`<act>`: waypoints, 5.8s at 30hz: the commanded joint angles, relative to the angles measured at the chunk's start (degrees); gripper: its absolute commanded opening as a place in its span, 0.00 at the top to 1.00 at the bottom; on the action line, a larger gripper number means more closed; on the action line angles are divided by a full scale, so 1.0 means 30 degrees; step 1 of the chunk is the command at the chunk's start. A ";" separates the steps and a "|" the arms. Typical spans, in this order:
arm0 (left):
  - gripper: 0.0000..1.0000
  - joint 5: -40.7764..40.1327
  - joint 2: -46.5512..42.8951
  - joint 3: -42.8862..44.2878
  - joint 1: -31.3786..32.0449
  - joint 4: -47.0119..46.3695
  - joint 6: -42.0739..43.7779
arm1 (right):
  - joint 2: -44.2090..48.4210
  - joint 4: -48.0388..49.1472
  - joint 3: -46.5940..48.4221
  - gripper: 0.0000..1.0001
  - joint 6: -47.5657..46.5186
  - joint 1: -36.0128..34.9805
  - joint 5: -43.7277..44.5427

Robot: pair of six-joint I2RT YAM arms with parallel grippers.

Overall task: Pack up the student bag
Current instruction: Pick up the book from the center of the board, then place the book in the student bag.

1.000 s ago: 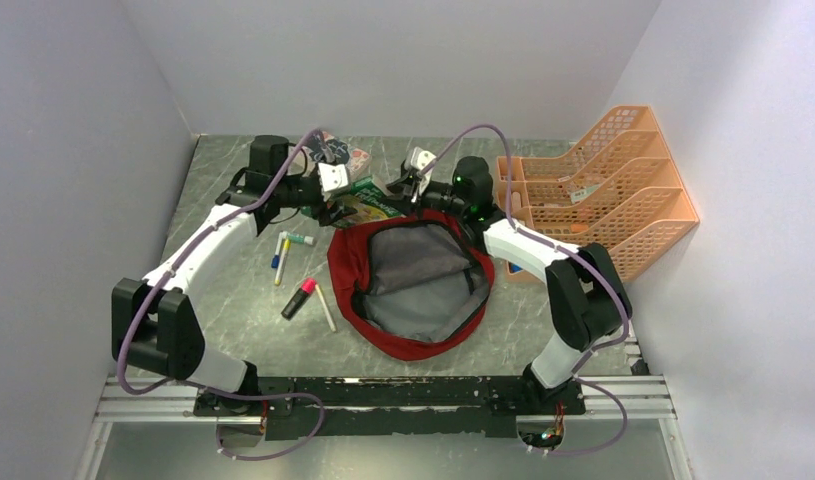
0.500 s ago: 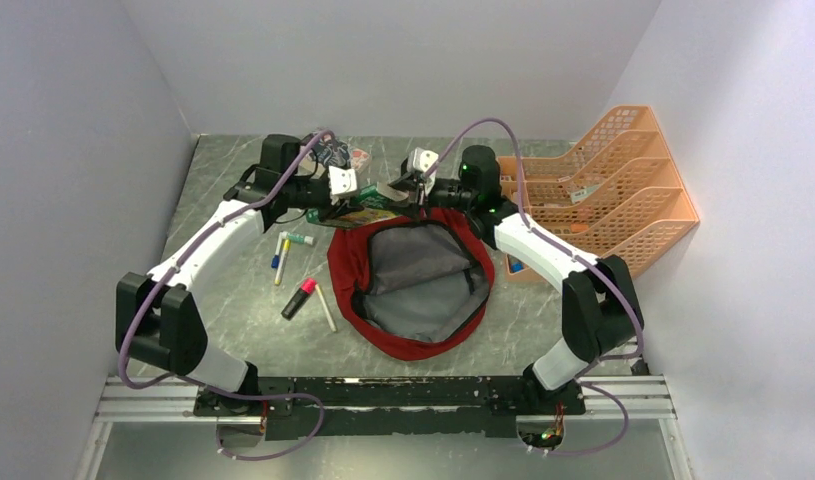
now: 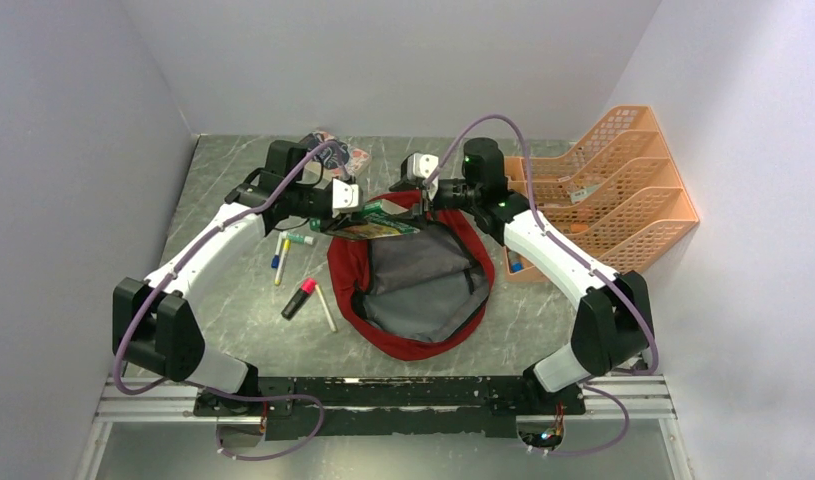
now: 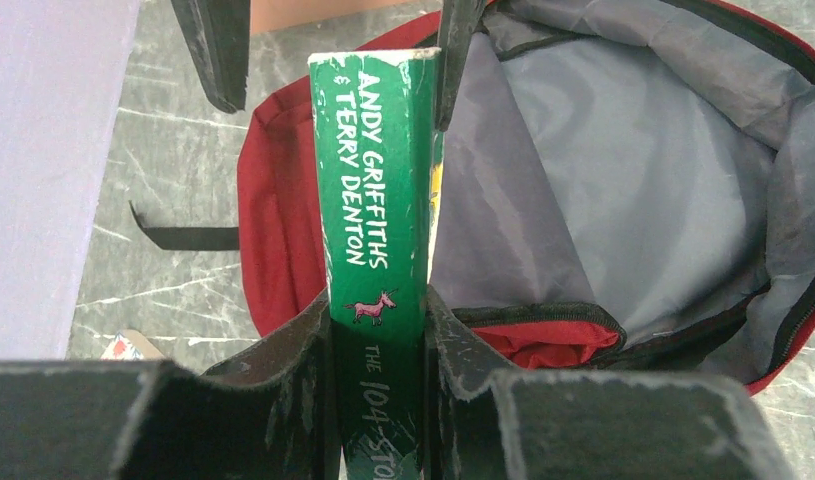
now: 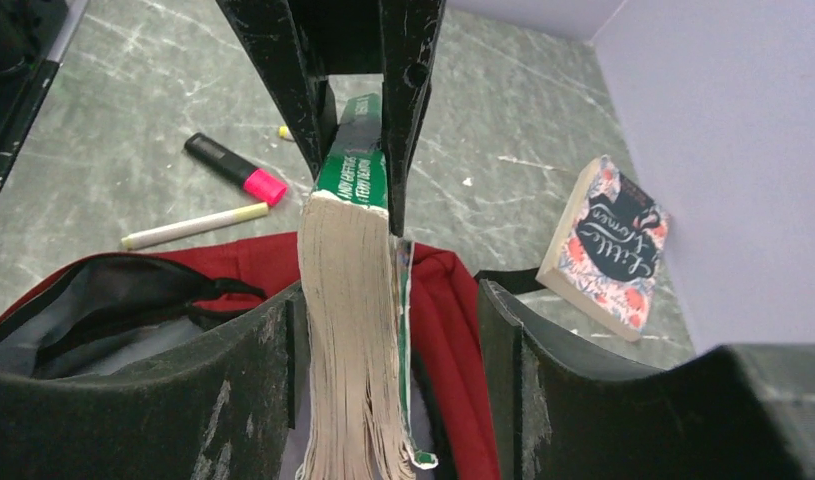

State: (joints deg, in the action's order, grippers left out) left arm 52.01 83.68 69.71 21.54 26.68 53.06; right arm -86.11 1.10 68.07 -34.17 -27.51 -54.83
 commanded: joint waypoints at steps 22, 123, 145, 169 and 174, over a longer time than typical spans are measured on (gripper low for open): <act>0.05 0.1671 -0.1555 0.0012 0.0554 -0.5036 -0.3679 | 0.0915 0.2312 -0.1312 1.00 0.8371 -0.1619 0.9371; 0.95 -2.2452 0.9448 0.9005 1.0519 -0.2659 -1.2645 | 1.5050 -0.6762 -1.1768 1.00 3.8926 -0.2202 2.2567; 0.95 -2.0864 1.0402 1.2879 1.0531 0.2433 -1.4961 | 0.5449 0.9790 -1.4102 1.00 4.2503 -0.2213 2.5125; 0.95 -1.9588 1.0599 1.3089 1.0334 0.3378 -1.5657 | -0.7324 1.8539 -1.0018 1.00 3.8935 -0.1994 2.3137; 0.95 -1.9072 1.0714 1.2449 0.9874 0.2806 -1.6077 | -0.7761 1.7019 -0.9544 0.76 3.8242 -0.1993 2.2566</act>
State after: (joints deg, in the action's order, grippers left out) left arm -9.67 115.57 107.92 51.92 37.34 7.22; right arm -109.01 52.60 37.69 82.87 -33.69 14.66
